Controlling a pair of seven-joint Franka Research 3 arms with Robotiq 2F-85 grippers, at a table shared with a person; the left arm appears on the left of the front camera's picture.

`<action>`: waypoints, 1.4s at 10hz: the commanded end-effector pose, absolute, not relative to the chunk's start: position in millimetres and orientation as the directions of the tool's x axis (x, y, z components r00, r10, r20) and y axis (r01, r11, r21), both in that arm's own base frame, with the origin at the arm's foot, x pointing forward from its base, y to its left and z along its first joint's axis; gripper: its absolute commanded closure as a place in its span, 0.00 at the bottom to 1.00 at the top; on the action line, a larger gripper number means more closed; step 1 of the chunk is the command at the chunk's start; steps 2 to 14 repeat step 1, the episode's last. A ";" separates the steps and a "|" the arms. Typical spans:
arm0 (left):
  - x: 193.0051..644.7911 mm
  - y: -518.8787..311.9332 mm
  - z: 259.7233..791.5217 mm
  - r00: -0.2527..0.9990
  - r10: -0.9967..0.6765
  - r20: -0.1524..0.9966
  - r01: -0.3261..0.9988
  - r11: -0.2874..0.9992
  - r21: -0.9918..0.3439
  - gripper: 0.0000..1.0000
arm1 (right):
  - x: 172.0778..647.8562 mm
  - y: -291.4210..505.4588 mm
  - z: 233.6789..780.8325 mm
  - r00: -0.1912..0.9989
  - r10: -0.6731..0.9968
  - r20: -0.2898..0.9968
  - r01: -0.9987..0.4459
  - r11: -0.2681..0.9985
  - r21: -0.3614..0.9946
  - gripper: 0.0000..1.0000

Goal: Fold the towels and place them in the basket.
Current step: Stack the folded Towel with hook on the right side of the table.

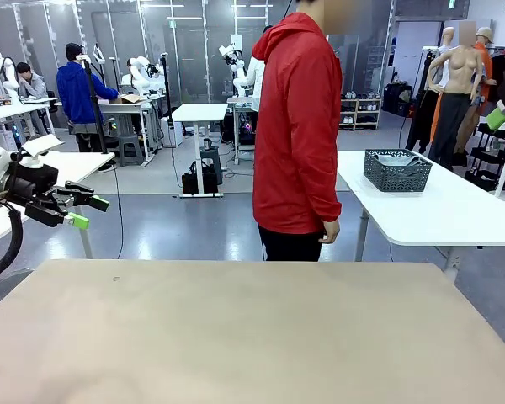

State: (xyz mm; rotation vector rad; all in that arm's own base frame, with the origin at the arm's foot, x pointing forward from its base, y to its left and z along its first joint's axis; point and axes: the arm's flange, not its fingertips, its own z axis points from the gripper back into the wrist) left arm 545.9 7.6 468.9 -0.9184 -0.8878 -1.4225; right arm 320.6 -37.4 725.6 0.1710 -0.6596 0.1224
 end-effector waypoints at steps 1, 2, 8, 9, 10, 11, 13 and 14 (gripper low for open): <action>543.7 7.2 470.2 -0.027 -0.400 0.916 0.999 -0.045 0.009 0.00 | 321.5 -37.2 729.8 0.793 0.049 0.607 -0.156 0.980 0.124 0.34; 543.7 7.2 470.2 -0.027 -0.400 0.916 0.999 -0.045 0.009 0.00 | 321.5 -37.2 729.8 0.793 0.049 0.607 -0.156 0.980 0.124 0.34; 543.7 7.2 470.2 -0.027 -0.400 0.916 0.999 -0.045 0.009 0.00 | 321.5 -37.2 729.8 0.793 0.049 0.607 -0.156 0.980 0.124 0.34; 543.7 7.2 470.2 -0.027 -0.400 0.916 0.999 -0.045 0.009 0.00 | 321.5 -37.2 729.8 0.793 0.049 0.607 -0.156 0.980 0.124 0.34; 543.7 7.2 470.2 -0.027 -0.400 0.916 0.999 -0.045 0.009 0.00 | 321.5 -37.2 729.8 0.793 0.049 0.607 -0.156 0.980 0.124 0.34; 543.7 7.2 470.2 -0.027 -0.400 0.916 0.999 -0.045 0.009 0.00 | 321.5 -37.2 729.8 0.793 0.049 0.607 -0.156 0.980 0.124 0.34; 543.7 7.2 470.2 -0.027 -0.400 0.916 0.999 -0.045 0.009 0.00 | 321.5 -37.2 729.8 0.793 0.049 0.607 -0.156 0.980 0.124 0.34; 543.7 7.2 470.2 -0.027 -0.400 0.916 0.999 -0.045 0.009 0.00 | 321.5 -37.2 729.8 0.793 0.049 0.607 -0.156 0.980 0.124 0.34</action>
